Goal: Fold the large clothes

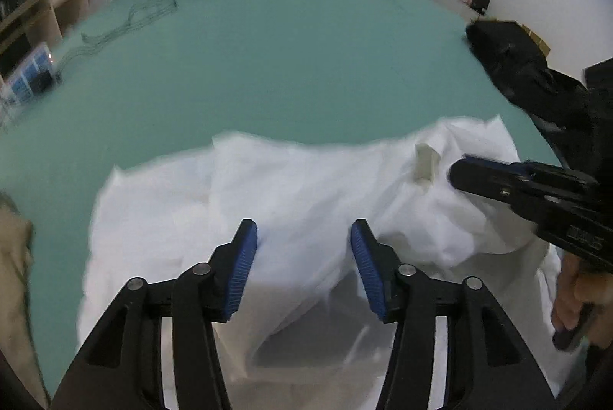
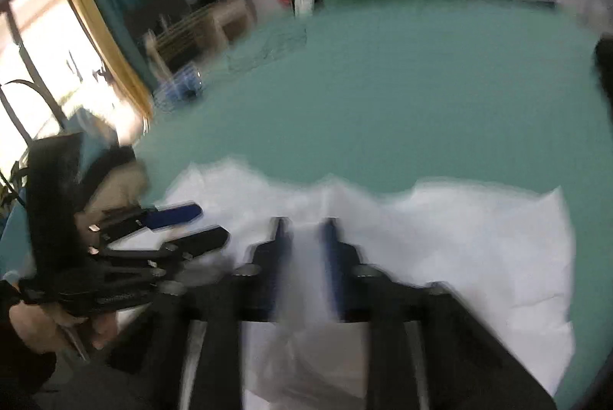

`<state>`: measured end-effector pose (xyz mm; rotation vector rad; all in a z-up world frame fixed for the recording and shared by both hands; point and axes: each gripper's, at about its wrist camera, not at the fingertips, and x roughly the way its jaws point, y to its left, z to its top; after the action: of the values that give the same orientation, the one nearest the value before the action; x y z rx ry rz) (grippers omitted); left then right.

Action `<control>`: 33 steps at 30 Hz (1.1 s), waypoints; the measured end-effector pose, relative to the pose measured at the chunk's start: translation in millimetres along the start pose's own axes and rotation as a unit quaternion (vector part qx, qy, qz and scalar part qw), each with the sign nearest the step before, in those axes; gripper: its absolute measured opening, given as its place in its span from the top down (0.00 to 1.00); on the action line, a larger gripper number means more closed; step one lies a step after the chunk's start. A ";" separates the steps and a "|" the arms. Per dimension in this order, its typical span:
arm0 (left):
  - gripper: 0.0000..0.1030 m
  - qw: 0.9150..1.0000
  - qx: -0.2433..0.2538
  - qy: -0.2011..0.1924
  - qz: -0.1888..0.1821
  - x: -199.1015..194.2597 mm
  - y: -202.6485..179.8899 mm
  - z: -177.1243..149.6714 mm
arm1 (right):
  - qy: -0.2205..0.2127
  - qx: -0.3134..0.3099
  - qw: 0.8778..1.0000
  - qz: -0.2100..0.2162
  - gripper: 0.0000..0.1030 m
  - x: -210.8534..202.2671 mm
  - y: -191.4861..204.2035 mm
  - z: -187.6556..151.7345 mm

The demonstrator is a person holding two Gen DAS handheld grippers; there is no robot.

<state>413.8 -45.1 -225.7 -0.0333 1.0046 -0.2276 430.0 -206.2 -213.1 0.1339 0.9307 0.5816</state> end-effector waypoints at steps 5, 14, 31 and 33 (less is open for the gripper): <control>0.97 1.000 0.027 0.003 0.001 -9.1 12.3 -26.0 | 0.025 -0.035 0.999 0.000 0.98 -11.9 -2.6 -36.6; 0.97 0.999 0.033 0.019 0.018 -34.9 21.0 -46.7 | 0.070 -0.085 0.994 0.007 0.98 -17.9 12.7 -77.6; 0.56 1.000 -0.025 0.014 0.003 6.6 22.9 -8.6 | -0.020 -0.026 0.999 -0.019 0.62 -7.1 -29.7 -23.2; 0.56 1.000 -0.015 0.007 0.015 13.1 26.1 -8.4 | 0.020 -0.054 0.997 -0.052 0.62 16.2 -22.5 -35.4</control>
<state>418.0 -21.6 -244.6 -0.0447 1.0215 -0.1863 418.8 -221.4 -253.9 -0.0229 0.9369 0.5390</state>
